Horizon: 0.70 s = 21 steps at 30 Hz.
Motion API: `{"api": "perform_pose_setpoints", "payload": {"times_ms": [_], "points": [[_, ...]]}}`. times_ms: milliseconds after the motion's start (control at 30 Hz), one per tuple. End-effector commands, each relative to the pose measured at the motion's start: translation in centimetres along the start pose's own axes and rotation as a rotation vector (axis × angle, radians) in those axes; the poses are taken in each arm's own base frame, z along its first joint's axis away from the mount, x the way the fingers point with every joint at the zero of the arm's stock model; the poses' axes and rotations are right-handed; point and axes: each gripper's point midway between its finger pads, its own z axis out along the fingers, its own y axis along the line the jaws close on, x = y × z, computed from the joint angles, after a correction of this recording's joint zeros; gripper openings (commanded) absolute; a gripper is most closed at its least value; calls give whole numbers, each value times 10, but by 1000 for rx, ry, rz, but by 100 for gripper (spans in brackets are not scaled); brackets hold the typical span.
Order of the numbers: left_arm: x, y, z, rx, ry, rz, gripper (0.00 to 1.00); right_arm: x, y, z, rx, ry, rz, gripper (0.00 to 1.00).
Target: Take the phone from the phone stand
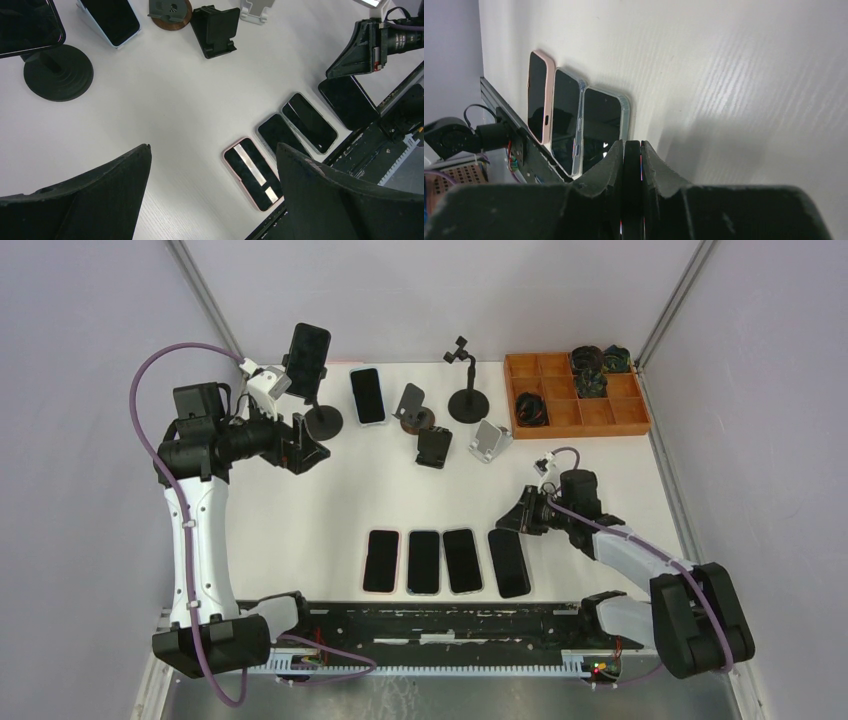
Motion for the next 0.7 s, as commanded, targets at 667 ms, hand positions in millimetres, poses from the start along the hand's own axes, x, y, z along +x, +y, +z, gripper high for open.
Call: {"api": "perform_pose_setpoints", "payload": {"times_ms": [667], "points": [[-5, -3, 5, 48, -31, -27, 100, -30, -31, 13, 22, -243, 281, 15]]}}
